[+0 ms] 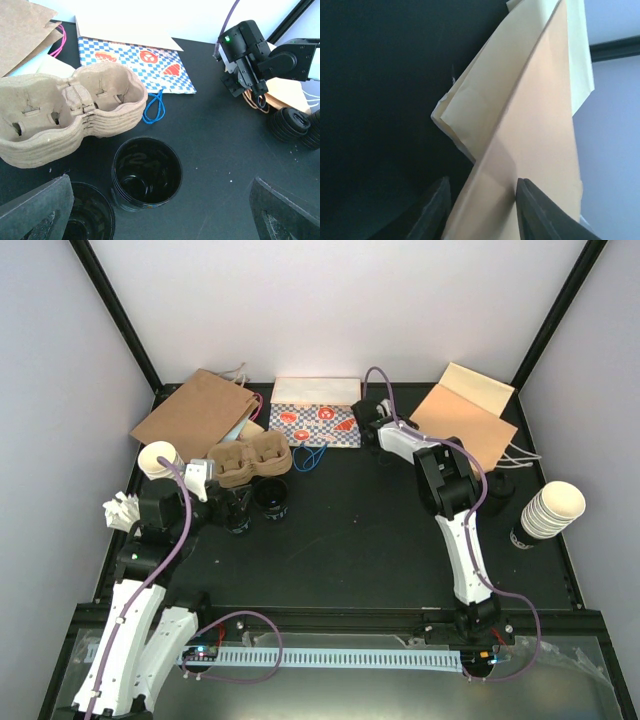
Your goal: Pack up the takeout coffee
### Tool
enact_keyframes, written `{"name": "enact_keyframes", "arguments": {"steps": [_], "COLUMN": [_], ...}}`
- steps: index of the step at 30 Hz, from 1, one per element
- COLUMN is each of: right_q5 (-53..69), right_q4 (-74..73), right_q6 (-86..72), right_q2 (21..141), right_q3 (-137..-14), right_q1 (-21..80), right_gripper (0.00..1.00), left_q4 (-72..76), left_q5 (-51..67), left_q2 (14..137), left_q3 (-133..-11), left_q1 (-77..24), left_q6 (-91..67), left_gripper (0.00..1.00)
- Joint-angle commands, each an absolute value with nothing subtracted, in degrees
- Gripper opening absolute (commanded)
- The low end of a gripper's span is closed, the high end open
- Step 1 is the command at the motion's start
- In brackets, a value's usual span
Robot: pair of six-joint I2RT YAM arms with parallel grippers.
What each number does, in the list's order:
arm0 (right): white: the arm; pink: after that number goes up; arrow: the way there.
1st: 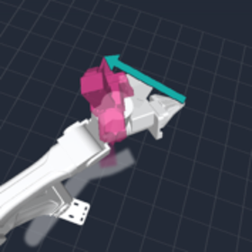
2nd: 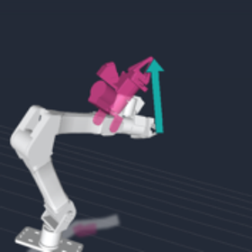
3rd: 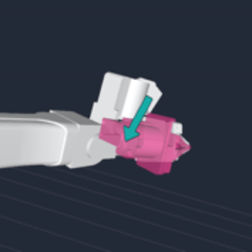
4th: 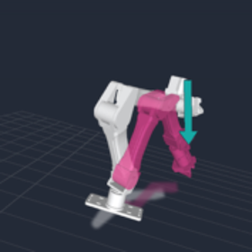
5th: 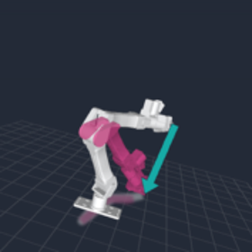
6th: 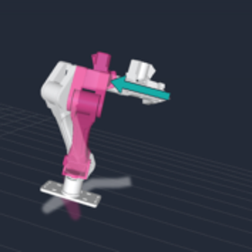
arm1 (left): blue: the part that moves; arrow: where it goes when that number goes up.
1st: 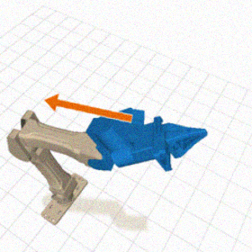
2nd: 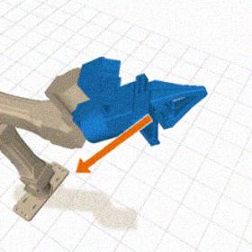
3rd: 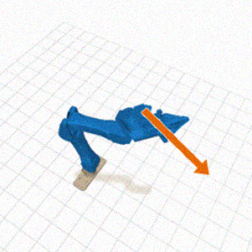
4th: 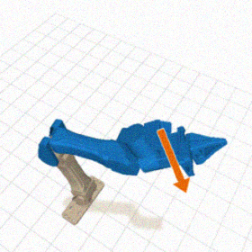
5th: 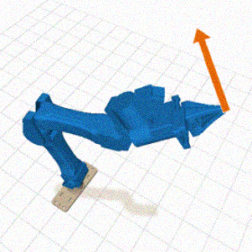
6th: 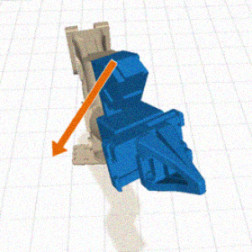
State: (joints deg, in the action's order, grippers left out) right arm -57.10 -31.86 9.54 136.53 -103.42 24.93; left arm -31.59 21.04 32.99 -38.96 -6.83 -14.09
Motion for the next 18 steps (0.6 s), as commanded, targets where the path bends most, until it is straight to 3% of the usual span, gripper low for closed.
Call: {"name": "enact_keyframes", "arguments": {"steps": [1, 3, 7, 18], "right_q5": [-60.6, -61.4, -62.4, -66.6], "right_q4": [-30.2, -29.7, -29.1, -26.6], "right_q6": [9.1, 8.9, 8.7, 10.8], "right_q2": [135.6, 135.0, 132.6, 121.2], "right_q3": [-103.1, -102.8, -101.9, -98.0], "right_q1": [24.8, 24.8, 24.9, 26.0], "right_gripper": [0.30, 0.18, 0.03, 0.01], "left_q4": [-30.5, -30.5, -30.5, -30.4], "left_q5": [20.9, 20.9, 20.9, 21.2], "left_q2": [32.9, 32.9, 32.8, 32.4], "left_q3": [-39.3, -39.3, -39.3, -39.3], "left_q1": [-7.0, -7.1, -7.1, -7.1], "left_q6": [-13.5, -13.5, -13.5, -13.5], "left_gripper": [0.99, 0.99, 0.99, 0.99]}}
